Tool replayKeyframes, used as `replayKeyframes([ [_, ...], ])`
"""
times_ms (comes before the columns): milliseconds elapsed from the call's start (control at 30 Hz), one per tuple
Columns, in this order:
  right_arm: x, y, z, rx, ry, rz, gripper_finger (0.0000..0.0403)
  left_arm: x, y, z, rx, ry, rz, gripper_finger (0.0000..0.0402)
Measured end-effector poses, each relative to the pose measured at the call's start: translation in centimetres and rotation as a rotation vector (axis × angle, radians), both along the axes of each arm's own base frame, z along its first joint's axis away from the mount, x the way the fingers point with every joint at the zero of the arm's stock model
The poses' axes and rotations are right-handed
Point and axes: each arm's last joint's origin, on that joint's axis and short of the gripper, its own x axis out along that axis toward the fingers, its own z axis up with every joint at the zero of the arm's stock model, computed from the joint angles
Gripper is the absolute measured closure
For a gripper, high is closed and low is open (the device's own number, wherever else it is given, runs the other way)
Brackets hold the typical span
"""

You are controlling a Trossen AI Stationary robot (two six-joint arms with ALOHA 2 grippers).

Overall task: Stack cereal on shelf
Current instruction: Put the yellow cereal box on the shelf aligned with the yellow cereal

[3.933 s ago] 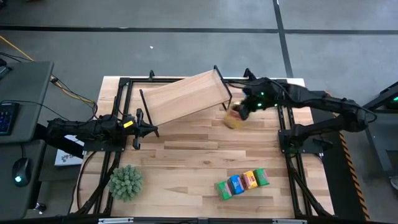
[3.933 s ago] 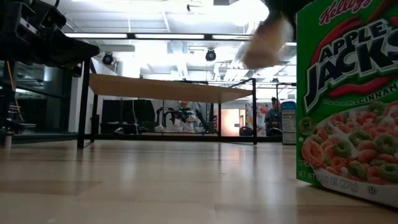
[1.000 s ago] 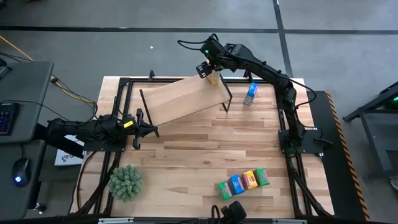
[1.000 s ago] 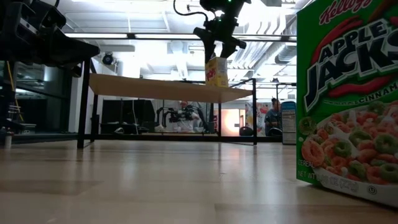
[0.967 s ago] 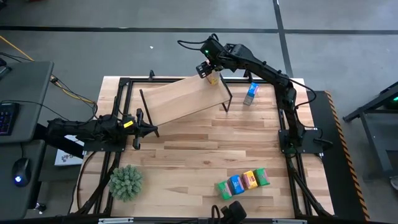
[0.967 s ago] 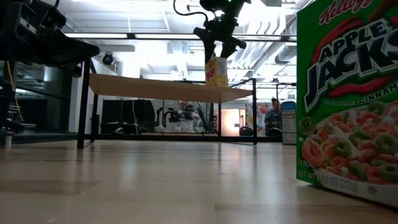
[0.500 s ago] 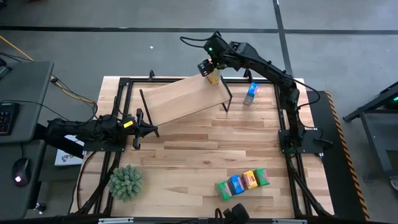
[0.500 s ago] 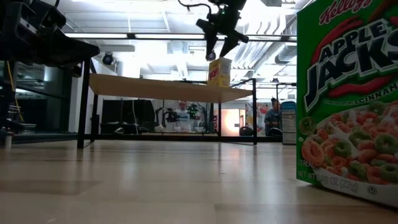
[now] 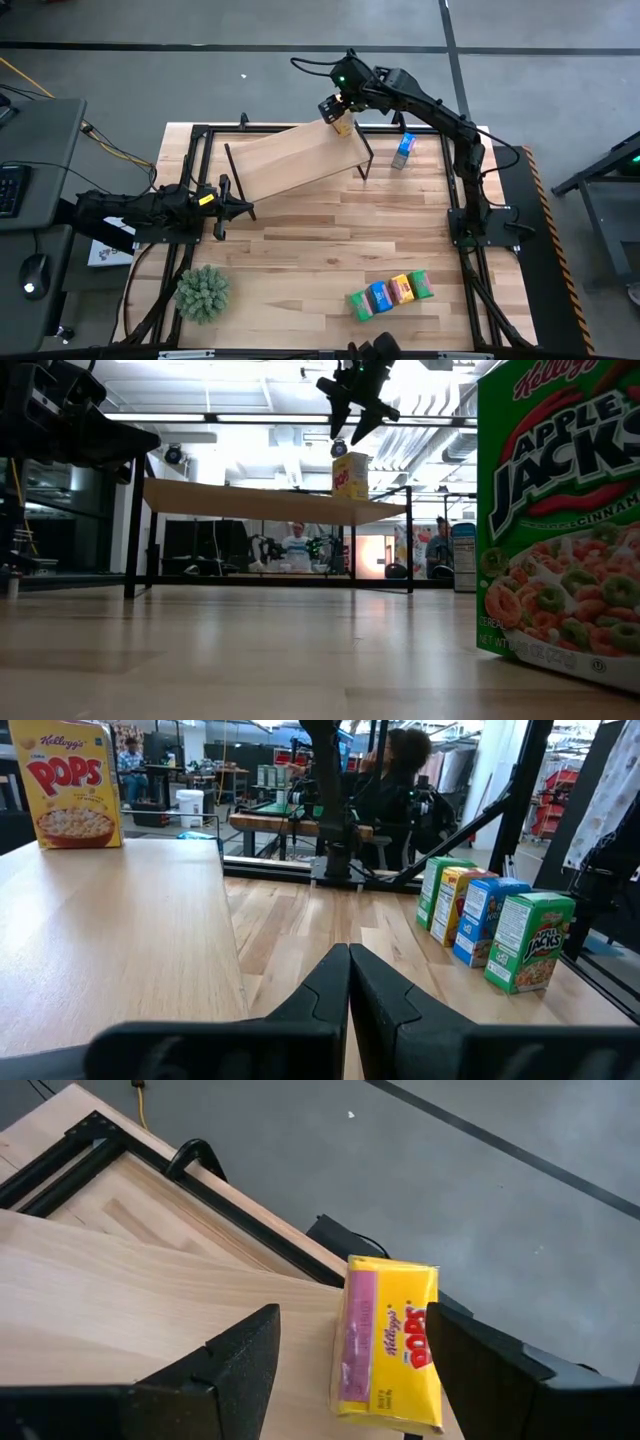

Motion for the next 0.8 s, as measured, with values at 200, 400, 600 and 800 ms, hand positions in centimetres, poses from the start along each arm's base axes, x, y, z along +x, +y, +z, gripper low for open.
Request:
replayKeyframes([
  [200,0.06,0.06,-0.01,0.014,-0.005,0.027,0.0160,0.00,0.00,0.00,0.000,0.000,0.000,0.0398],
  [400,0.06,0.06,0.00,0.006,0.003,0.037,0.0160,0.00,0.00,0.00,0.000,0.000,0.000,0.0398],
  [600,0.02,0.16,0.17,-0.018,0.020,0.070,0.0160,0.00,0.00,0.00,0.000,0.000,0.000,0.0398],
  [800,0.11,0.12,0.26,-0.024,0.007,0.071,0.0159,0.00,0.00,0.00,0.000,0.000,0.000,0.0398],
])
